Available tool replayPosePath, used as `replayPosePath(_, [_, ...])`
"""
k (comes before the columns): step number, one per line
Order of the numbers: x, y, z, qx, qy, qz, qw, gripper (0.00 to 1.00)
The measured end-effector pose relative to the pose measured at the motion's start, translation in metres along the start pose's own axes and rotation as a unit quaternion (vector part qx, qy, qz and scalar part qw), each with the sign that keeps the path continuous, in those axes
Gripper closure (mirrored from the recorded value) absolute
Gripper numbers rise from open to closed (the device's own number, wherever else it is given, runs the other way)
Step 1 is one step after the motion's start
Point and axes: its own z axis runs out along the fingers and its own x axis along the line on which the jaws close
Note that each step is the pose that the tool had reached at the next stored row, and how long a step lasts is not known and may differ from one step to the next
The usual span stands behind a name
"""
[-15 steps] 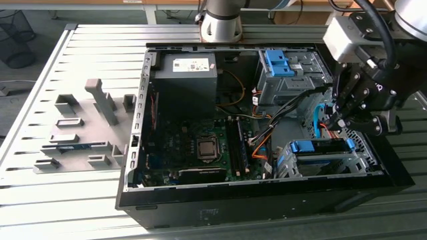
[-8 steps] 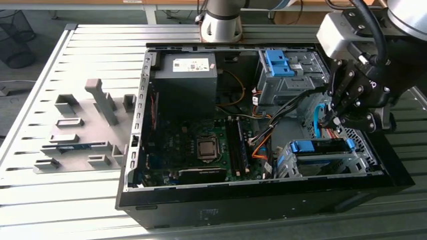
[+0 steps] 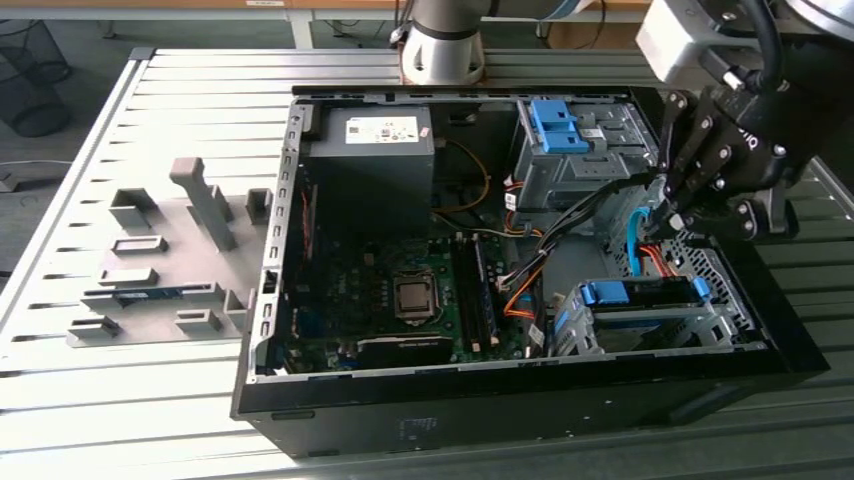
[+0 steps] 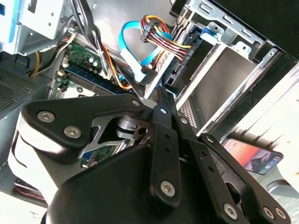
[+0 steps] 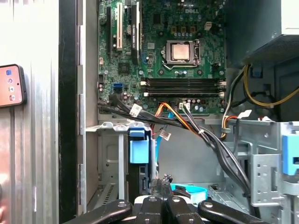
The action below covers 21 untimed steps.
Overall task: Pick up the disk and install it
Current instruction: 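Insert the second disk wire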
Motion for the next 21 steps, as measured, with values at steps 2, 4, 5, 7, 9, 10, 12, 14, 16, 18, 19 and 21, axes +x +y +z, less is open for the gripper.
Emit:
replayPosePath(2, [-0.0026,0.0001,-0.0013,0.0,0.0002,0.0,1.0,0.89])
replayPosePath(4, [-0.0058,0.0002,-0.0018,0.0,0.0001,0.0,1.0,0.89])
replayPosePath(5, [-0.0075,0.0003,-0.0018,0.0,0.0001,0.0,1.0,0.89])
replayPosePath(7, [-0.0107,0.0004,-0.0021,0.0,0.0002,0.0,1.0,0.89])
replayPosePath(9, [-0.0131,0.0006,-0.0033,0.0,0.0001,0.0,1.0,0.89])
replayPosePath(10, [-0.0142,0.0006,-0.0045,0.0,0.0002,0.0,1.0,0.89])
replayPosePath(12, [-0.0161,0.0007,-0.0055,0.0,0.0001,0.0,1.0,0.89])
replayPosePath(14, [-0.0165,0.0007,-0.0054,0.0,0.0001,0.0,1.0,0.89])
replayPosePath(16, [-0.0174,0.0007,-0.0054,0.0,0.0001,0.0,1.0,0.89])
replayPosePath(18, [-0.0185,0.0007,-0.0053,0.0,0.0001,0.0,1.0,0.89])
replayPosePath(19, [-0.019,0.0007,-0.0053,0.0,0.0001,0.0,1.0,0.89])
replayPosePath(21, [-0.0198,0.0005,-0.0051,0.0,0.0001,0.0,1.0,0.89])
